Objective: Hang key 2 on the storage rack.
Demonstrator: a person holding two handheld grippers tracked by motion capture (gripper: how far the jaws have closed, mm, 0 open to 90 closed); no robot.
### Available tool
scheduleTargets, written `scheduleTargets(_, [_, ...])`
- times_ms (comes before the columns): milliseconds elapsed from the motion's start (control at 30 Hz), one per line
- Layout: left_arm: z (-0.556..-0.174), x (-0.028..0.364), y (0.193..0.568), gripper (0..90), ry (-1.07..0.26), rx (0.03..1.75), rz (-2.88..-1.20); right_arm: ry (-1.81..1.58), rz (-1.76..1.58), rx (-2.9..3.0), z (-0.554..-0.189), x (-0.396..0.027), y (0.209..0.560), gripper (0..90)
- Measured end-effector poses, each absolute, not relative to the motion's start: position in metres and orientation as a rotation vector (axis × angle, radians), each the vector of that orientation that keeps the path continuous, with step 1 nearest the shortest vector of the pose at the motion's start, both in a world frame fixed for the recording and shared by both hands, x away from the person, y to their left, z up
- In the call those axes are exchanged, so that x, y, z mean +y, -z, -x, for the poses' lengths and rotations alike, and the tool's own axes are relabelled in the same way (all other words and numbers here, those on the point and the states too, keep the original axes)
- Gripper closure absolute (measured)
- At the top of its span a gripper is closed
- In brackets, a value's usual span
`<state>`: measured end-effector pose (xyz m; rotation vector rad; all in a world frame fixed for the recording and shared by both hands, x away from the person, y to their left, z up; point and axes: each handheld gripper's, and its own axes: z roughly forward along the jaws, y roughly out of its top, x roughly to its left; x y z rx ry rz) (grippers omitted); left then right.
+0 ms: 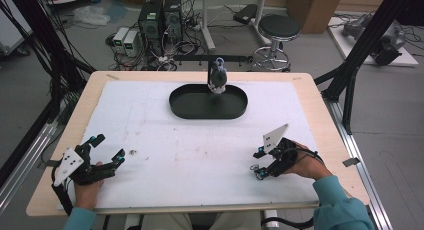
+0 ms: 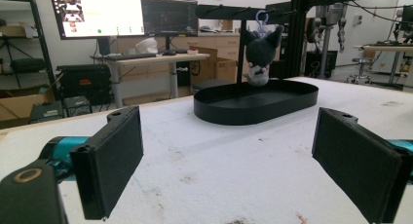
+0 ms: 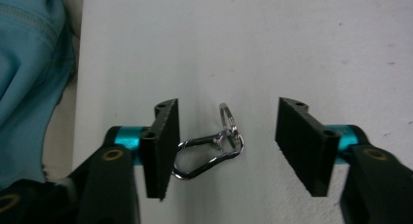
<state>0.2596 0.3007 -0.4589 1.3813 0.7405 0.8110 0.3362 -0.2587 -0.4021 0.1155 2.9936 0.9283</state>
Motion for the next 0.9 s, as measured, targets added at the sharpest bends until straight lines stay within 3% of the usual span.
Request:
scheduleTargets(400, [-0.2596, 0.3007, 0.4589, 11.8, -0.812, 0.741, -1.381, -0.858, -0.091, 3.01, -0.3382, -0.2579, 0.4042, 62.0])
scheduleTargets(900, [-0.2597, 0.3006, 0.4589, 11.7, -0.81, 0.741, -1.378, -0.822, -0.054, 3.012, -0.3382, -0.2556, 0.4059, 74.6])
